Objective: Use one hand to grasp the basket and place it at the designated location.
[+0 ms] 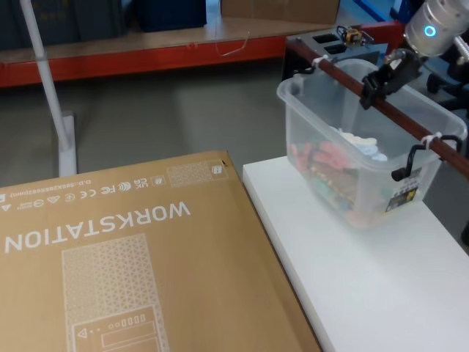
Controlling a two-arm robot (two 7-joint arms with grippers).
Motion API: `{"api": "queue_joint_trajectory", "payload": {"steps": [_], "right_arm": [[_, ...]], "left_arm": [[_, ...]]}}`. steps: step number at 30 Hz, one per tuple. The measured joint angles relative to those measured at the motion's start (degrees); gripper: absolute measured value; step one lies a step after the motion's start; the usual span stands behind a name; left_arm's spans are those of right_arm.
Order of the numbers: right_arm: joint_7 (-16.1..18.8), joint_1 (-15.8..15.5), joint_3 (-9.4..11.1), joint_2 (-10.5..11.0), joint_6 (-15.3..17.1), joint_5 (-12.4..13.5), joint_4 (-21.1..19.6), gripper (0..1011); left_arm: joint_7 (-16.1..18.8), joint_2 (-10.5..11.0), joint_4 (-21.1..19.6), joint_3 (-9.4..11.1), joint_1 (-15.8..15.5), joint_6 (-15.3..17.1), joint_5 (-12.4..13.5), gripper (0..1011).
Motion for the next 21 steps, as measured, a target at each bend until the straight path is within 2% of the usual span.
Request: {"api": "queue_joint_trajectory", "payload": {"steps": [9,16,21], "right_arm": [[0.32,-2.04,1.42,1.63,4.79,-0.49,0.38,241],[0.32,-3.59,2.36,2.42,7.01,-0.68,0.96,241],[0.32,-4.60,3.00,2.88,7.37,-0.62,1.02,241]], "left_arm": [[0.00,0.00,0.00,-0.03,0.00,0.00,0.01,0],[0.00,0.00,0.00,0.02,0.00,0.00,0.00,0],[0.00,0.00,0.00,-0.01,0.00,0.00,0.00,0]]}}
